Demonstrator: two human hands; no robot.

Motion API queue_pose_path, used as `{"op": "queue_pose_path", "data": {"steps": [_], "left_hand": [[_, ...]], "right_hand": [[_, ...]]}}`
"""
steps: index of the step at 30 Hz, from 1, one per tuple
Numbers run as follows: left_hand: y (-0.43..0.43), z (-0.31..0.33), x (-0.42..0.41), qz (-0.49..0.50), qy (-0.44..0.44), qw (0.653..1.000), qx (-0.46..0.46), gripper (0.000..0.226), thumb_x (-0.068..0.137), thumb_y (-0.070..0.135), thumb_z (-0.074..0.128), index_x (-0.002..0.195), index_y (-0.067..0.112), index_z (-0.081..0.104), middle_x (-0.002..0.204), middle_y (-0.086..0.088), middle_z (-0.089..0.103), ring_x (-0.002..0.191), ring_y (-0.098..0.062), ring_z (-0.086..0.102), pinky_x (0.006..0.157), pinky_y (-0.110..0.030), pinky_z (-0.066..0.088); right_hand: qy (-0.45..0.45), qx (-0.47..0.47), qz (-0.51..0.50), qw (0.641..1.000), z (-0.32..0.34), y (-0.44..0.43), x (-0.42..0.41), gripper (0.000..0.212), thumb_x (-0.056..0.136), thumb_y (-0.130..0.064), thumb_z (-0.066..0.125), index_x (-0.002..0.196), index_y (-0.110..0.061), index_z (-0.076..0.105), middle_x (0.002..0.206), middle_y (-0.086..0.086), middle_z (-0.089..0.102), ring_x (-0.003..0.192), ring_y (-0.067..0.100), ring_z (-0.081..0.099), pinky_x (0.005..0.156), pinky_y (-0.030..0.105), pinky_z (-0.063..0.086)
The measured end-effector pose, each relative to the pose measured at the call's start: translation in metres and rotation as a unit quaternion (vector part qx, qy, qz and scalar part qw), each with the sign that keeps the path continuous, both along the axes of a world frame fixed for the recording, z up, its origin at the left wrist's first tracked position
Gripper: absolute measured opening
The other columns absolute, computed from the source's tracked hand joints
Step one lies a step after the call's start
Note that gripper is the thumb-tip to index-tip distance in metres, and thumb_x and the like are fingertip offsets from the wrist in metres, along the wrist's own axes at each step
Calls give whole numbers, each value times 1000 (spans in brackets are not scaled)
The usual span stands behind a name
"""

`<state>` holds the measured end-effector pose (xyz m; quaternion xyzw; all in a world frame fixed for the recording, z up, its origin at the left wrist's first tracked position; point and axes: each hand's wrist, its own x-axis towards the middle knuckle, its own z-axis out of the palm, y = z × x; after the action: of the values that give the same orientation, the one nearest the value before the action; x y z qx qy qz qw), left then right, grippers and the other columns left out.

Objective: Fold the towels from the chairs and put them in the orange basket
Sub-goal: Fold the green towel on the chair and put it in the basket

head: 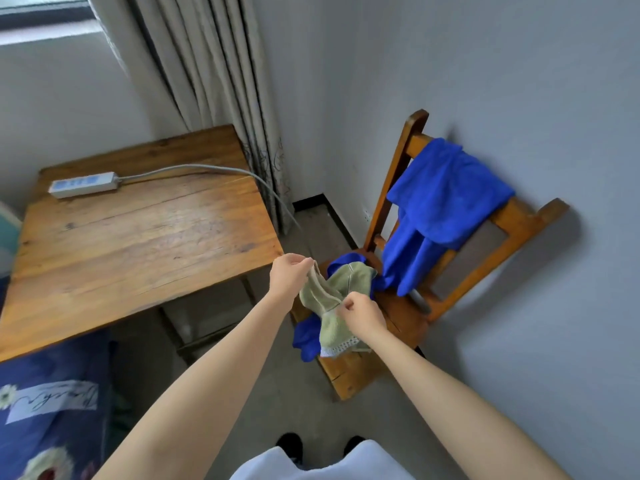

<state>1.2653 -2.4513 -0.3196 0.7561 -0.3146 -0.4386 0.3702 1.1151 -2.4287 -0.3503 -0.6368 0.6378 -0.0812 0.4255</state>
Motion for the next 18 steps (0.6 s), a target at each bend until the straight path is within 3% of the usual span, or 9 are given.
{"op": "queue_pose_path", "data": {"steps": [4,7,8,12,14,15,18], "left_hand": [[28,-17,17,-33,-15,999,14,34,88,22,58,120,9,58,116,-8,62,105,-22,58,87,-34,50],[52,-32,19,-83,-12,996,11,36,88,20,59,122,10,56,121,-7,60,102,-16,56,79,-23,46],[59,-35,17,-108,-5,994,4,38,88,23,61,123,11,55,121,-6,59,101,-14,56,79,-21,44],[71,-34,0,-201,52,978,-35,45,84,34,66,123,17,51,114,6,57,97,-7,54,72,-12,46],[70,-34,-5,-202,0,977,-63,40,83,33,67,118,23,51,110,12,56,98,-4,51,77,-14,46],[68,-36,-6,-180,-51,980,-74,37,83,33,66,117,25,52,110,11,57,101,-7,51,83,-22,47],[63,-42,0,-119,-170,978,-32,27,89,29,56,115,23,55,118,2,56,110,-19,48,90,-35,43]], "right_hand": [[-87,37,-126,987,31,-18,3,39,93,-13,50,57,-13,35,55,1,33,56,17,38,63,29,35],[-150,69,-226,960,52,-31,10,15,92,-12,51,84,-1,55,73,10,51,80,28,54,72,36,45],[-165,74,-245,952,57,-36,13,16,91,-12,52,91,4,57,82,15,57,88,30,58,77,39,49],[-209,78,-274,936,76,-52,28,12,85,-15,58,88,-3,57,95,19,61,92,34,62,81,41,51],[-245,81,-281,924,90,-55,33,12,88,-15,59,86,-4,55,88,15,62,81,30,63,73,39,53],[-264,80,-283,919,97,-56,35,14,89,-15,58,80,-6,53,79,12,59,71,25,60,64,34,51],[-312,79,-296,899,114,-60,33,21,93,-13,54,74,-8,49,70,7,53,58,17,56,55,29,46]]}}
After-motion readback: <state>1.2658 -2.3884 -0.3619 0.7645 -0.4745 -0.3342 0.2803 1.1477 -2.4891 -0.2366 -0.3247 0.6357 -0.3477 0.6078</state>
